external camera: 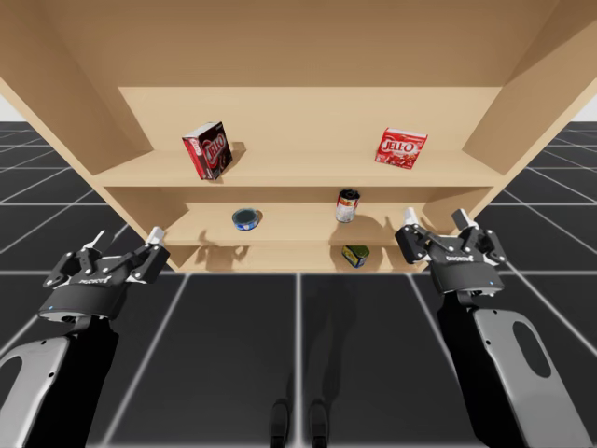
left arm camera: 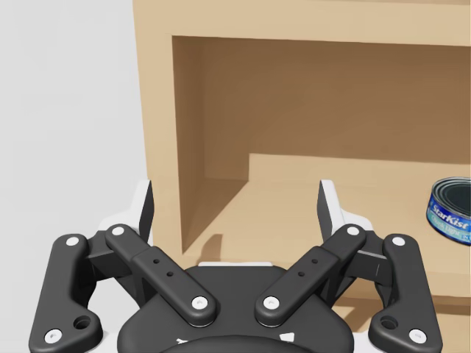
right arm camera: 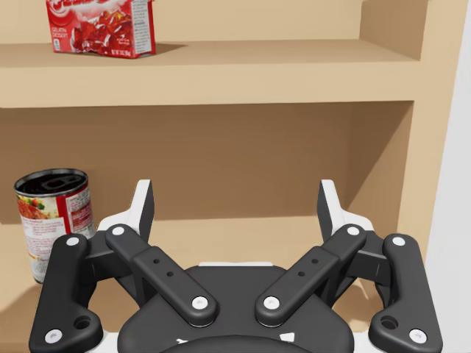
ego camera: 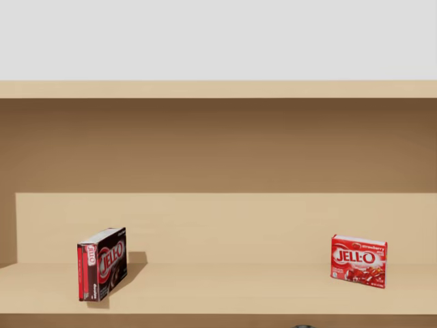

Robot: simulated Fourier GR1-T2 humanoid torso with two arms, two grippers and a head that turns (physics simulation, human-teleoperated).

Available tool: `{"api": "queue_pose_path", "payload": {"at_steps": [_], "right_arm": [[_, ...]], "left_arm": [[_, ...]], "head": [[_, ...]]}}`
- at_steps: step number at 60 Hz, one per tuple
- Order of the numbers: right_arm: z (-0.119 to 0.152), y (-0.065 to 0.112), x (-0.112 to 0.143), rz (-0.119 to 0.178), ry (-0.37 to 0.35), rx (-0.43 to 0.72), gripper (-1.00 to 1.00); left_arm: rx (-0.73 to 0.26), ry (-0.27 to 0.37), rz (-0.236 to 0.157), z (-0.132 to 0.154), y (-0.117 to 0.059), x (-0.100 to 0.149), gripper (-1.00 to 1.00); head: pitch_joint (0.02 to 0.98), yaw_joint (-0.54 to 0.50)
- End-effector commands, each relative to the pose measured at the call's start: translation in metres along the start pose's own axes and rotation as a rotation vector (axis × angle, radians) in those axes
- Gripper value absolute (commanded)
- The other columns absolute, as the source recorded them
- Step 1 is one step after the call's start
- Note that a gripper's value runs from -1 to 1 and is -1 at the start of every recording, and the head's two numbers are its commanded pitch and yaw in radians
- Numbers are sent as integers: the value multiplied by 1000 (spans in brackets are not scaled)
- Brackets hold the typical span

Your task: Retrieve the soup can from the shelves.

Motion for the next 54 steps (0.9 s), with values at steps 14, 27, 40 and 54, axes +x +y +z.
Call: {"api": "queue_pose_path", "payload": {"at_steps": [14,27,40,54], "right_arm": [[0,0,-1,-3,33,8,-1000],[-2,1,-4,12,46,11,-1000],[-4,0,-6,24,50,11,-1000],[-4,-1,-6,21,47,24,-1000]], "left_arm": [[1,1,-3,0,1,0,-1000],[0,0,-21,0,-2,-1,-1000],[-13,0,-41,0,-6,-3,-1000],[-17,-12,-48,1,-12,-4,-1000]], "head": [[95,5],[265,-21],[430,-128],[505,-192]]}}
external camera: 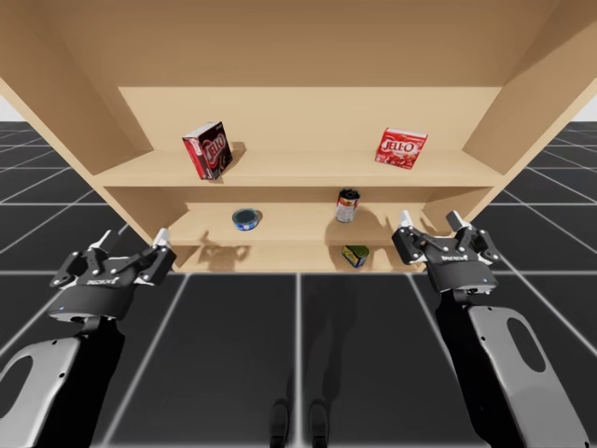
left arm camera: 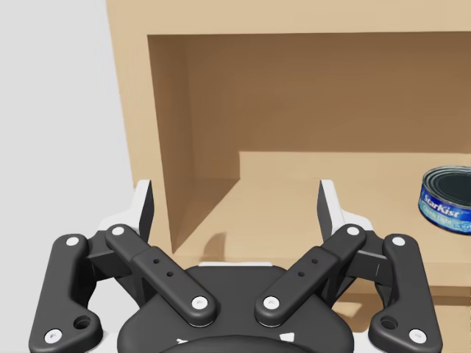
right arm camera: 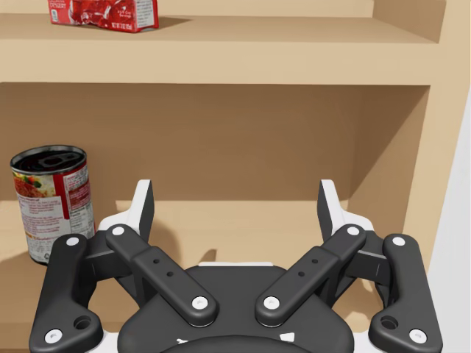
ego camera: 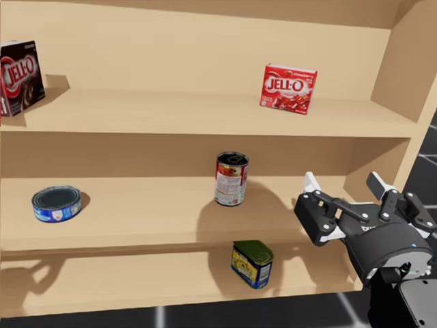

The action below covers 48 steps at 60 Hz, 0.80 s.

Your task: Retrieve the soup can from the shelves.

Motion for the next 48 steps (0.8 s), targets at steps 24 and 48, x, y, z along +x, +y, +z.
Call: {"api": "queue_pose_path", "payload": {"at_steps": [24,48], "right_arm": [[30,41,21,-17,64,111,-1000],[7,113,2,-15,122,181,-1000]], "left_arm": [[-2,-7,-1,0,-4,-1,-1000],[-10,-18,10,1,-4,0,-1000]], "head": [[479,-175],[486,-197]]}}
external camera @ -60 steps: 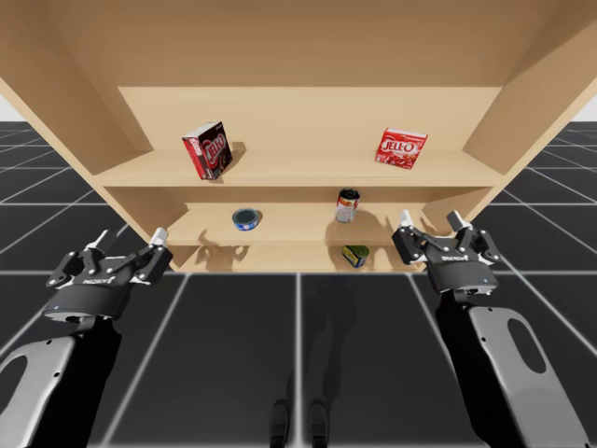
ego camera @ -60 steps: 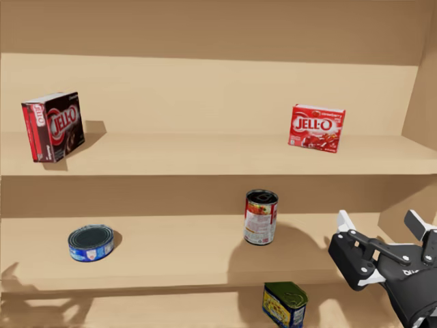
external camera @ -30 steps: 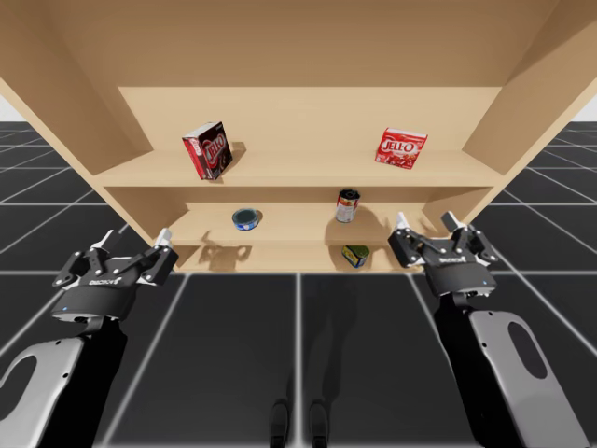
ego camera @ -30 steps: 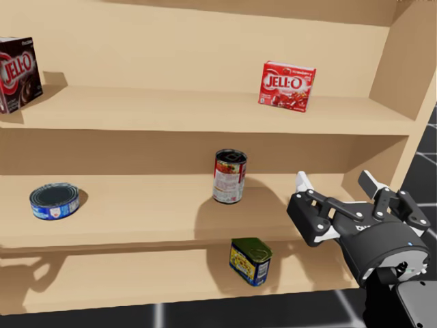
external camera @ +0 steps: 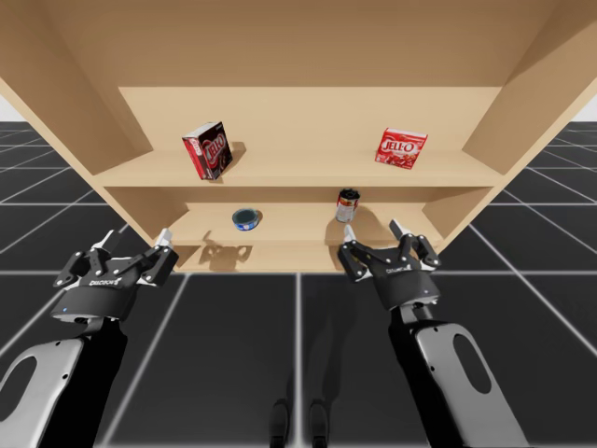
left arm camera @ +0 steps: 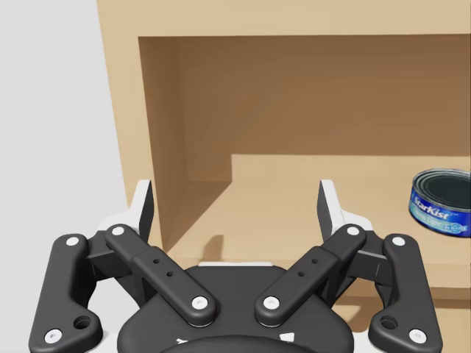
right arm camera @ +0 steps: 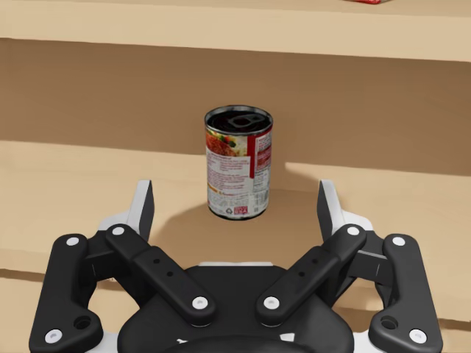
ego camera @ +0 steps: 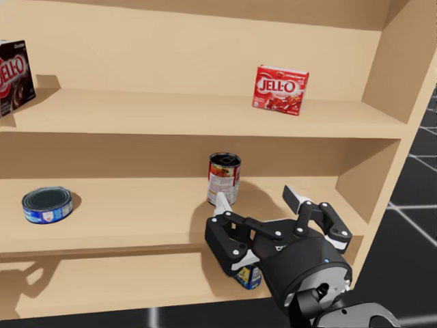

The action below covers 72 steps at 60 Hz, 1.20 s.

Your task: Retrieve the soup can from the shelves.

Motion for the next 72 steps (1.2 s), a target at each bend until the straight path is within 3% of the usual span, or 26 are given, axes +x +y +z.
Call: {"api": "queue_pose_path", "payload": {"at_steps": [1,3,6,8,18,20,23,26,32,35,39,47,49,55,56,57,58,59,61,62,72], "right_arm": [[-22,21,-7,9,24,8,-1000],[-28,22,-10,6,33,5,-1000],[-35,23,-13,26,37,-5,-1000],[-43,24,-16,17,49,-20,-1000],[-71,27,-27,60,83,-76,-1000],[-80,27,-31,88,79,-103,-1000],[-88,28,-33,81,87,-123,-1000],[-96,29,-37,102,89,-145,-1000],[-110,27,-40,104,98,-180,-1000],[-118,26,-41,91,107,-189,-1000],[-125,26,-43,98,112,-189,-1000],[-132,27,-45,95,133,-180,-1000],[-133,28,-46,109,138,-181,-1000],[-133,26,-48,98,154,-145,-1000],[-133,26,-49,89,152,-143,-852],[-133,26,-51,104,145,-156,-266],[-134,26,-51,103,144,-154,590],[-134,26,-51,103,144,-154,590],[-132,24,-51,90,141,-154,934],[-132,23,-51,92,142,-153,969],[-113,8,-42,88,123,-175,980]], "left_arm": [[-1,-5,4,0,0,1,-1000],[-1,-6,3,1,0,1,-1000],[-1,-7,5,1,0,1,-1000],[-2,-8,5,1,0,2,-1000],[-3,-11,8,1,0,2,-1000],[-3,-12,9,1,0,2,-1000],[-3,-12,10,2,0,3,-1000],[-3,-12,11,2,0,3,-1000],[-2,-12,15,2,0,3,-1000],[-2,-12,16,2,1,3,-1000],[-1,-13,17,2,1,4,-1000],[1,-15,18,2,2,4,-1000],[0,-15,19,2,2,4,-1000],[0,-14,23,2,2,4,-1000],[0,-14,24,2,2,4,-1000],[-1,-13,26,2,2,4,-1000],[-2,-13,27,2,2,4,-1000],[-2,-13,27,2,2,4,-1000],[-2,-12,28,2,2,4,-1000],[-3,-12,28,2,2,4,-1000],[-3,-10,29,2,1,4,-1000]], "head": [[486,-197],[488,-196],[489,-195],[490,-195],[494,-194],[496,-193],[496,-192],[496,-187],[505,-178],[508,-174],[512,-170],[513,-166],[513,-166],[514,-168],[514,-168],[514,-169],[515,-169],[515,-169],[517,-170],[517,-171],[518,-174]]}}
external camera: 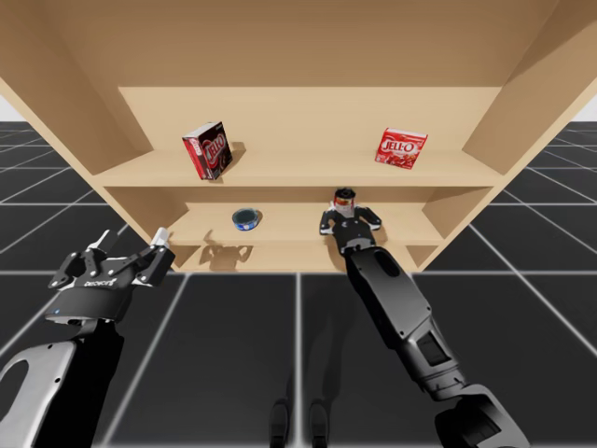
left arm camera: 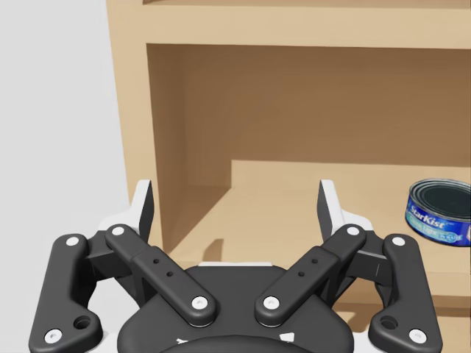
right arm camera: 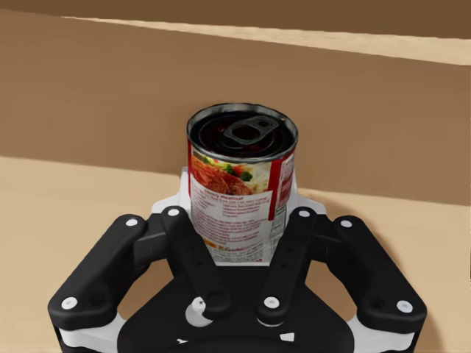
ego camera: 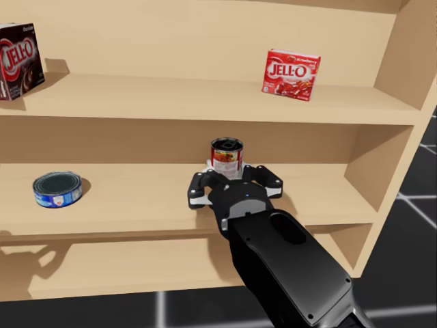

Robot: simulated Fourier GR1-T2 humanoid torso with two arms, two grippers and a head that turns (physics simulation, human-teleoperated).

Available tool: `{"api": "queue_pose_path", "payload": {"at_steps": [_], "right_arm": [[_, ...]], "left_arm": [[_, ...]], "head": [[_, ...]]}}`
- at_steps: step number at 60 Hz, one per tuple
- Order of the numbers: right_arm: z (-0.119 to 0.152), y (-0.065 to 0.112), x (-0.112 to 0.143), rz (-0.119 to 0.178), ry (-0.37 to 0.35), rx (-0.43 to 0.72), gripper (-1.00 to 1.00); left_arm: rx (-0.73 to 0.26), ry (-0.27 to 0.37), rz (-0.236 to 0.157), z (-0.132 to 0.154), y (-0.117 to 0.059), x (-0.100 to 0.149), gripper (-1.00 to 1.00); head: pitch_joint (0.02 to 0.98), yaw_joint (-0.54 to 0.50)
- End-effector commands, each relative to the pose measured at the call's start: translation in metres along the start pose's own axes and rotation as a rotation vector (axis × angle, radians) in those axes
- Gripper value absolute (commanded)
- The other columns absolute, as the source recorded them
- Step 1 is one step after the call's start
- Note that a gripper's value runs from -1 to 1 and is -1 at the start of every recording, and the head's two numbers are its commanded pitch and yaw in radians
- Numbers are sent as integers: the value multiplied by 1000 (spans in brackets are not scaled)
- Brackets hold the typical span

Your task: Retrieve the soup can from the shelves.

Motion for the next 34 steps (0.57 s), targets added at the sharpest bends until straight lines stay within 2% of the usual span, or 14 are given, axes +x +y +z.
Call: {"api": "queue_pose_path", "payload": {"at_steps": [1,10,18,34], "right_arm": [[10,-17,-1,-16,8,-65,988],[45,-32,12,-23,-26,-56,968],[86,-42,27,-62,-55,-47,967],[144,-51,41,-43,-105,-18,980]], "left_arm": [[-3,1,4,0,-1,0,-1000],[-1,1,2,-1,-2,0,-1000],[1,3,2,-1,-2,-1,-1000],[-3,5,1,-1,-3,-1,-1000]], "head": [[518,-174],[520,-168],[520,-163],[519,-161]]}}
